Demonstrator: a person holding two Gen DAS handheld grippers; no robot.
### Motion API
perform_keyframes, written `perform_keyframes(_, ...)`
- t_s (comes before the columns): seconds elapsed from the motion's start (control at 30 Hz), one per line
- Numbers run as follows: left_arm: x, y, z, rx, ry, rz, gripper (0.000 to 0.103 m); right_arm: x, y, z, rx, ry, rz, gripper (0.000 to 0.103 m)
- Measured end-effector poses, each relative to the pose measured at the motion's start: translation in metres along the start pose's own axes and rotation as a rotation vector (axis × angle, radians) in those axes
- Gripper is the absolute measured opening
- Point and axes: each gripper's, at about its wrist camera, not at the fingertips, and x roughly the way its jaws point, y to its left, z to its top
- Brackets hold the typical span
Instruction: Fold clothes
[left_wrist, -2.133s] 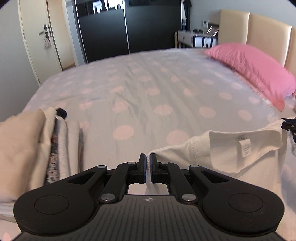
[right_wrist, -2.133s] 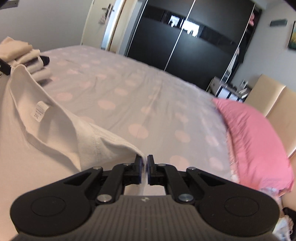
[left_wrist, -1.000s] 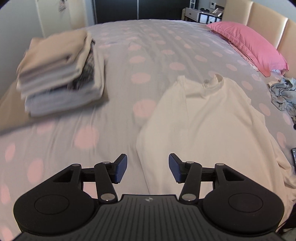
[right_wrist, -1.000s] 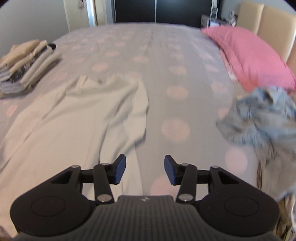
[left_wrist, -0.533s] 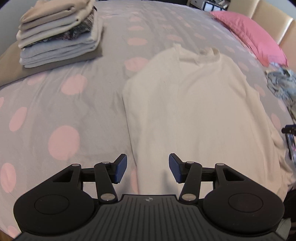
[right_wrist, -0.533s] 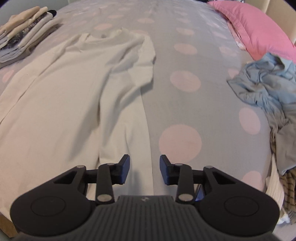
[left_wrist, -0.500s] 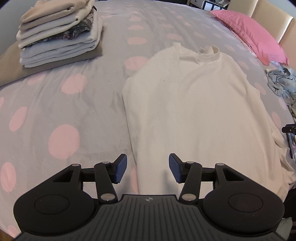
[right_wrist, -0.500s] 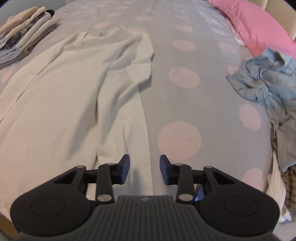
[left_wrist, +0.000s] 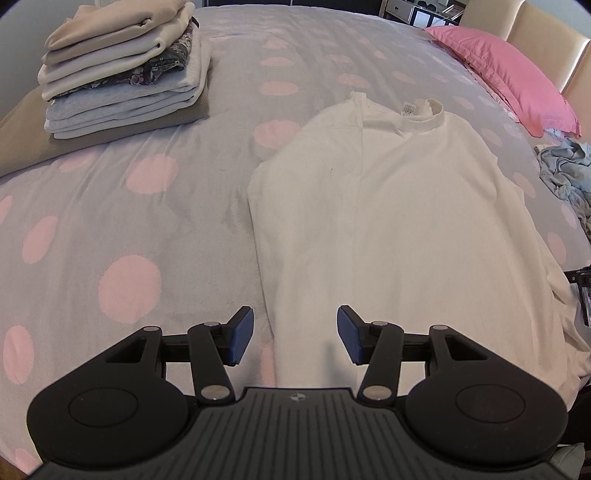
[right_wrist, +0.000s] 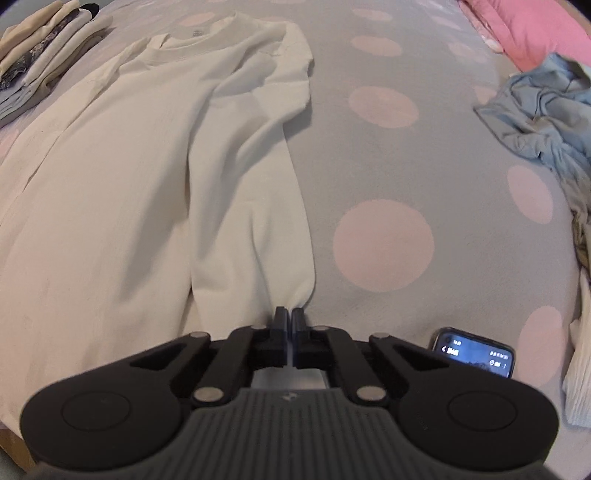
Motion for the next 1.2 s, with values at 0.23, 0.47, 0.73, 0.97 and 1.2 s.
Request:
perform_keyframes(0.23, -0.001, 0.003, 0.000, -0.025, -0.001, -0.020, 0.048, -0.043, -0.028, 0.014, 0.083, -0.102, -0.090, 0.002)
perform_keyframes(0.47, 0.001, 0.001, 0.003, -0.029, 0.002, -0.035, 0.048, -0.071, -0.070, 0.039, 0.128, -0.163, -0.219, 0.002)
perform_keyframes(0.73, 0.010, 0.002, 0.008, -0.044, 0.020, -0.027, 0.048, -0.071, -0.134, 0.081, 0.122, -0.143, -0.407, 0.002)
perform_keyframes(0.97, 0.020, 0.000, 0.014, -0.048, 0.044, -0.036, 0.048, -0.048, -0.174, 0.105, 0.112, -0.100, -0.534, 0.002)
perform_keyframes(1.2, 0.024, -0.012, 0.013, -0.008, 0.074, -0.061, 0.050, -0.037, -0.160, 0.095, 0.129, -0.151, -0.515, 0.015)
